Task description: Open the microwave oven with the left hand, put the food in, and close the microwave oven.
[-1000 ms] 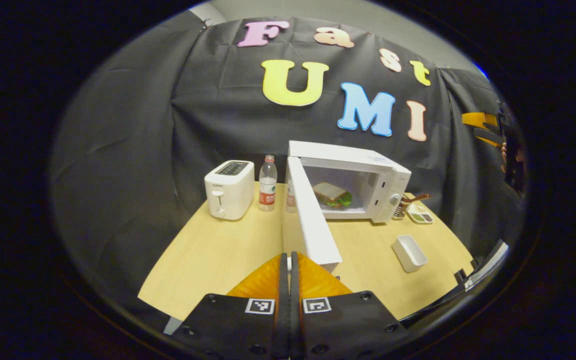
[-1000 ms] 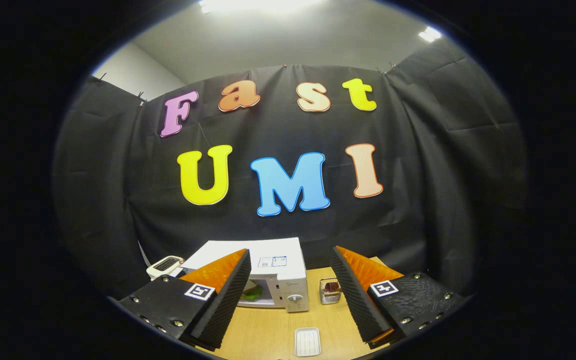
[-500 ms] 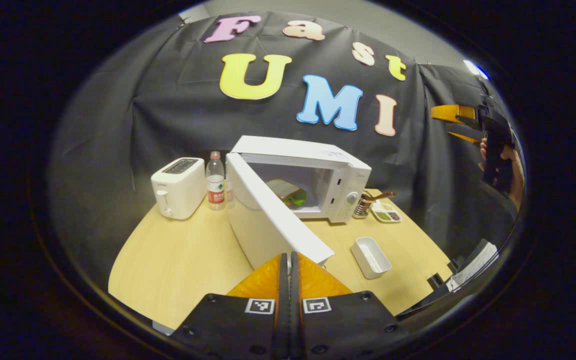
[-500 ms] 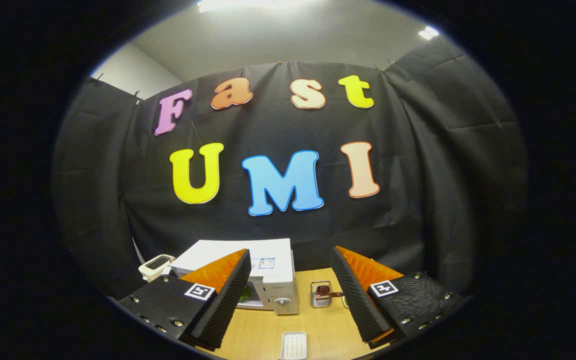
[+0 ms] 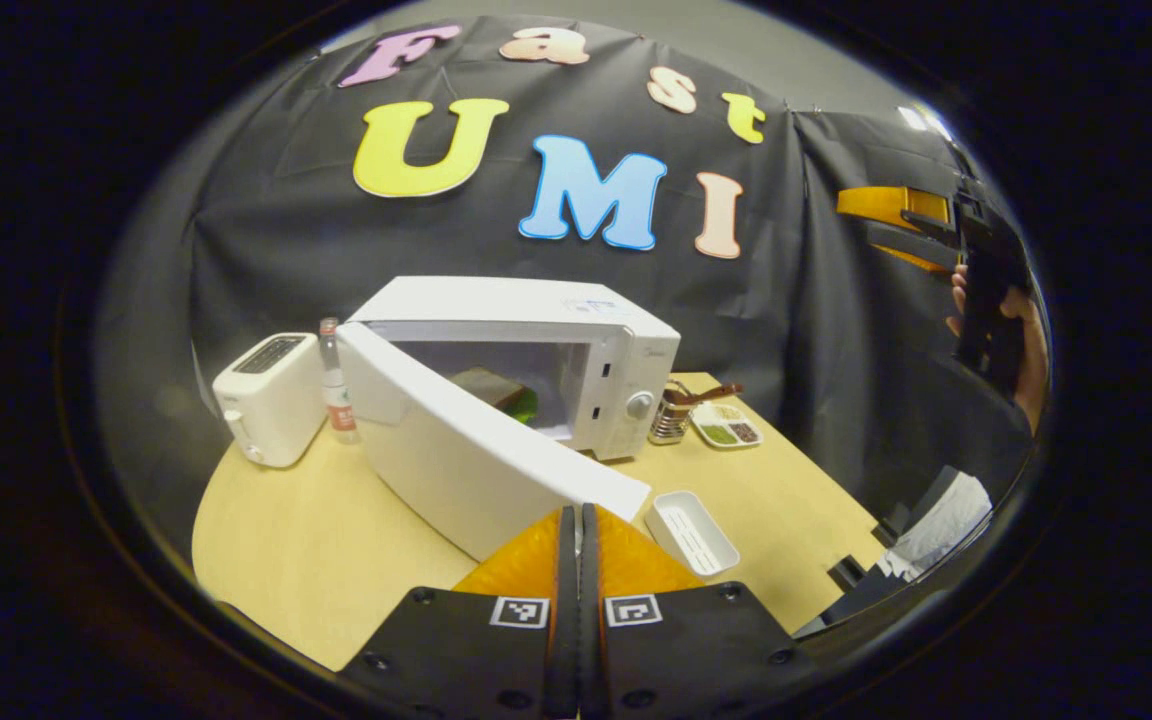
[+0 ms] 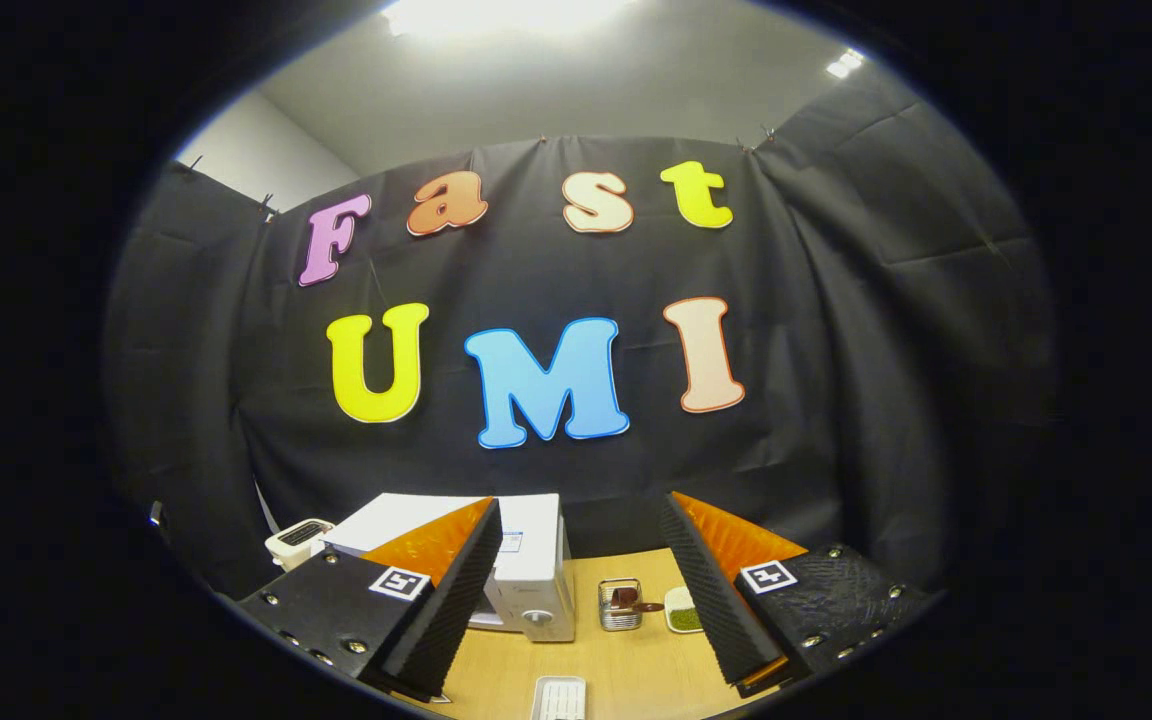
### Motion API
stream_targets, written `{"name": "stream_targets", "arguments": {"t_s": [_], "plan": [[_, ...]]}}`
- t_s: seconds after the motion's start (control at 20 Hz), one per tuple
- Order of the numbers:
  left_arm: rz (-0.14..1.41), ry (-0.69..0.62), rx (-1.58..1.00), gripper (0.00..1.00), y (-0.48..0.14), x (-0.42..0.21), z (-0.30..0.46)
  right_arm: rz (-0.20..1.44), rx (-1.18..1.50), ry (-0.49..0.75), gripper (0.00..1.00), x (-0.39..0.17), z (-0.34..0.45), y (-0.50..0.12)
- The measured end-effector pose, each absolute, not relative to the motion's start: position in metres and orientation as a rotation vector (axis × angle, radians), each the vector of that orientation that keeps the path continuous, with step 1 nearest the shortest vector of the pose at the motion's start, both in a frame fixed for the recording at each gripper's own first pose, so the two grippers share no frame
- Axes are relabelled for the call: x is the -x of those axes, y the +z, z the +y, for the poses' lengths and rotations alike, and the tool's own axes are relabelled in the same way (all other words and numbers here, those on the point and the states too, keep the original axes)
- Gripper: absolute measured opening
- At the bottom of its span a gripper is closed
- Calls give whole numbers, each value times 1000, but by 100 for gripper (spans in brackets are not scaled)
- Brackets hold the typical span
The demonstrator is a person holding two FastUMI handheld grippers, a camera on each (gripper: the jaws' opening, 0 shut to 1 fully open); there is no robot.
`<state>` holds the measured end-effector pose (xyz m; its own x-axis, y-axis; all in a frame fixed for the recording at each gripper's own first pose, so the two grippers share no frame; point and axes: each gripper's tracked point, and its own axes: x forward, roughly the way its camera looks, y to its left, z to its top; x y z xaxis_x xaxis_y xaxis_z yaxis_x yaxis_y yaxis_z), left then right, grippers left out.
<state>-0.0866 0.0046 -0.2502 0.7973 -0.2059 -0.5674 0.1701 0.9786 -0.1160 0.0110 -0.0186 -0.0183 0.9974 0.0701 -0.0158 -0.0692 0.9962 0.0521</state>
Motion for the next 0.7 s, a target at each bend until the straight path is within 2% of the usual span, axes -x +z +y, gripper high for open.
{"name": "stream_targets", "arguments": {"t_s": [0.7], "plan": [[605,-247,126,7,-270,-10,-57,34,-71,11,97,-24,-67,-29]]}}
